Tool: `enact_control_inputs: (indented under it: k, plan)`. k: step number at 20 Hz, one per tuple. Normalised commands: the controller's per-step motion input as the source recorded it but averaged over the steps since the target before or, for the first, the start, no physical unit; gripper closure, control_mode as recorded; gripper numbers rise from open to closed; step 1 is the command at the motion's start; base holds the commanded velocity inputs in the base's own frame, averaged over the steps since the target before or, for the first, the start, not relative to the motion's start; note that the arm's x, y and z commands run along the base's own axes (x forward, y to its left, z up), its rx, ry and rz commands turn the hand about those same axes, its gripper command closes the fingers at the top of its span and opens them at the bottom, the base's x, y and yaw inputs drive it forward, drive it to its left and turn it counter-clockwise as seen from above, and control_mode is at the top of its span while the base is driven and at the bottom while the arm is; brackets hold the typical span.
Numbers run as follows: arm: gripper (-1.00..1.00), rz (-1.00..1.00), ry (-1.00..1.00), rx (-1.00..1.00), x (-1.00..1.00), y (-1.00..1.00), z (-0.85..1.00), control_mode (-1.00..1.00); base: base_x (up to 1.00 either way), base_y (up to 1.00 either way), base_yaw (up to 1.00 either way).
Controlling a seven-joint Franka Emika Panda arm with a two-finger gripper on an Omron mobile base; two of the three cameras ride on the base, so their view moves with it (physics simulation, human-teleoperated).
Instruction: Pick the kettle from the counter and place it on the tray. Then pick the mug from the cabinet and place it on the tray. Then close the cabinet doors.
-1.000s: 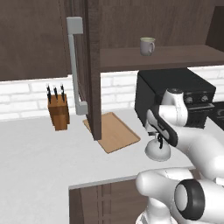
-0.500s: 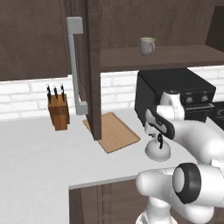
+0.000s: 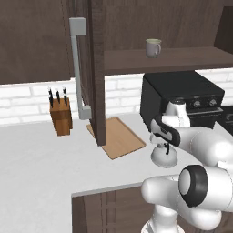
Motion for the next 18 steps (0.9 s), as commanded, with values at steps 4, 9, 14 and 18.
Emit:
enact_control_inputs:
  k: [4,9,14,18]
  plan:
    - [1.0,0.0,0.0,0.0,0.0,0.0,0.0,-1.0,0.0,0.0,0.0]
    - [1.0,0.0,0.0,0.0,-0.06,0.09,0.1,-1.0,0.0,0.0,0.0]
    - [1.0,0.0,0.0,0.03,-0.15,0.21,0.68,-1.0,0.0,0.0,0.0]
    - [1.0,0.0,0.0,0.03,-0.09,0.54,0.74,-1.0,0.0,0.0,0.0]
